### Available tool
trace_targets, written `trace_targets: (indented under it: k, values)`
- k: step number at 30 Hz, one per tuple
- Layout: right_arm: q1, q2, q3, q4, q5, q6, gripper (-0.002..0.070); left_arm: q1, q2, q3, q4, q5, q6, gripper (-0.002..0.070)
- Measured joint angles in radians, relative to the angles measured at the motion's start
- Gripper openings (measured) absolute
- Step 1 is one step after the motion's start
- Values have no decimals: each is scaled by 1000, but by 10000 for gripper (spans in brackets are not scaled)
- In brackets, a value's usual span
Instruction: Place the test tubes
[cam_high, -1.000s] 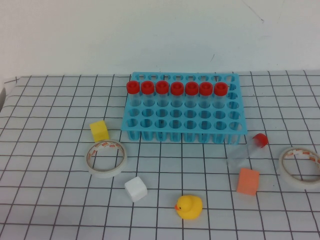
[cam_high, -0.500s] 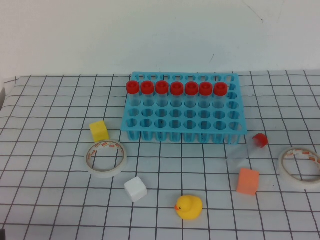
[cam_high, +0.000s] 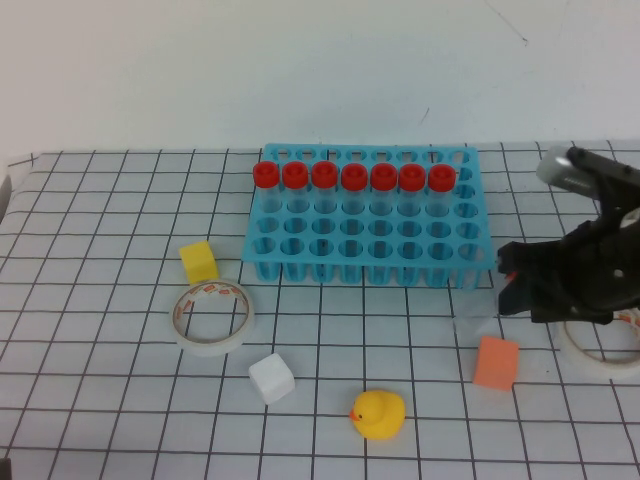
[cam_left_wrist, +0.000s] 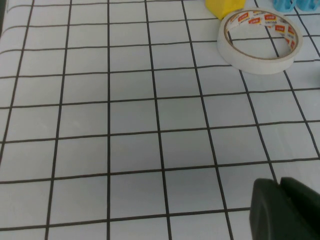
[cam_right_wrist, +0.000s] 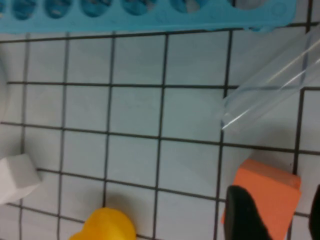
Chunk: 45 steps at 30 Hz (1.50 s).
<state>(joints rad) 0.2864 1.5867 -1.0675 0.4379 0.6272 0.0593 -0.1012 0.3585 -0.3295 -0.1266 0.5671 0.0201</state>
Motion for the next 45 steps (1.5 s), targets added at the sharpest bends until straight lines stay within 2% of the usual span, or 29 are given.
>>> trace_targets:
  k: [4,10,13,17,24,45]
  values:
    - [6,76,-68,-75,41,93,298,0,0,0,-4,0,0,-1]
    - [9,160,-151,-100,77,158,376,0,0,0,-8,0,0,-2]
    - [9,199,-194,-101,86,185,391,0,2,0,-8,0,0,-2]
    - [12,266,-264,-122,138,225,395,0,2,0,-8,0,0,-2]
    - [50,354,-350,-289,221,401,396,0,2,0,-8,2,0,-2]
    - [78,426,-451,-316,259,494,396,0,2,0,-11,2,-2,-2]
